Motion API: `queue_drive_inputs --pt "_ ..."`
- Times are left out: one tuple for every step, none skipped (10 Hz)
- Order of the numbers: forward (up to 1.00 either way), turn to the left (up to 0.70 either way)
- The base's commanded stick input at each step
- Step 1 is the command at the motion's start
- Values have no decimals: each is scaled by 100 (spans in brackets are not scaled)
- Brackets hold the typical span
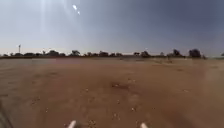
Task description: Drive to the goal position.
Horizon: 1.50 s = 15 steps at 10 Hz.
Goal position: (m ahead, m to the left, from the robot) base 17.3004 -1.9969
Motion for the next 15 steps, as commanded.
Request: queue_drive_inputs --pt "50 0" --pt "50 0" --pt "50 0" --pt "50 0" --pt "50 0" --pt "50 0" --pt "50 0" --pt "50 0" --pt "50 0" --pt "50 0" --pt "50 0" --pt "50 0" --pt "50 0" --pt "50 0" --pt "50 0"
